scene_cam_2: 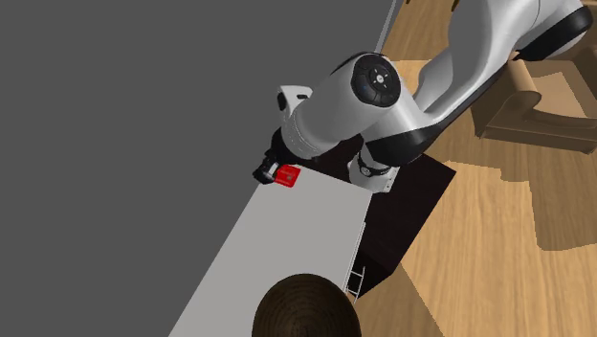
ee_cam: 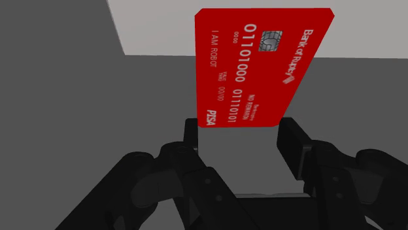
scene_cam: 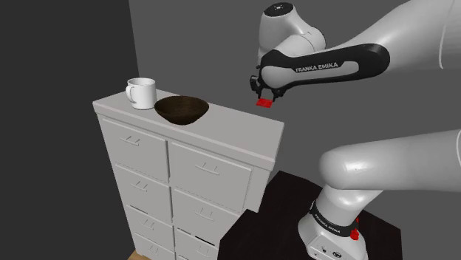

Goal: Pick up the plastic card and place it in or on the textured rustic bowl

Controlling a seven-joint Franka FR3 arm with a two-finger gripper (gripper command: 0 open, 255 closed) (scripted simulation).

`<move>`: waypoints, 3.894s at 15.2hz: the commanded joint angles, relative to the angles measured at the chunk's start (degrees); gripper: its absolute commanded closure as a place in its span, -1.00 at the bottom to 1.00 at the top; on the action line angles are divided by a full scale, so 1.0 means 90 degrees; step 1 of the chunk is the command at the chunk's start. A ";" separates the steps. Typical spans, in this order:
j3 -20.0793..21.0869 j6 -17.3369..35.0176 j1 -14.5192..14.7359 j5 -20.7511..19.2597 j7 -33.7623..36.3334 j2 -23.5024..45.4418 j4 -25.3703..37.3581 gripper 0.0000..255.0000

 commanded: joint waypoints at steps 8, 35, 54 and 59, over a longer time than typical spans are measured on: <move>-0.0171 -0.0706 -0.0005 0.0032 -0.0325 -0.0050 0.0705 1.00; 0.5443 -0.3927 -0.1050 -0.3164 0.4565 0.6284 0.6214 1.00; 0.5306 -0.3036 -0.1065 -0.3378 0.5215 0.6451 0.5166 1.00; 0.5306 -0.3036 -0.1065 -0.3378 0.5214 0.6450 0.5166 -1.00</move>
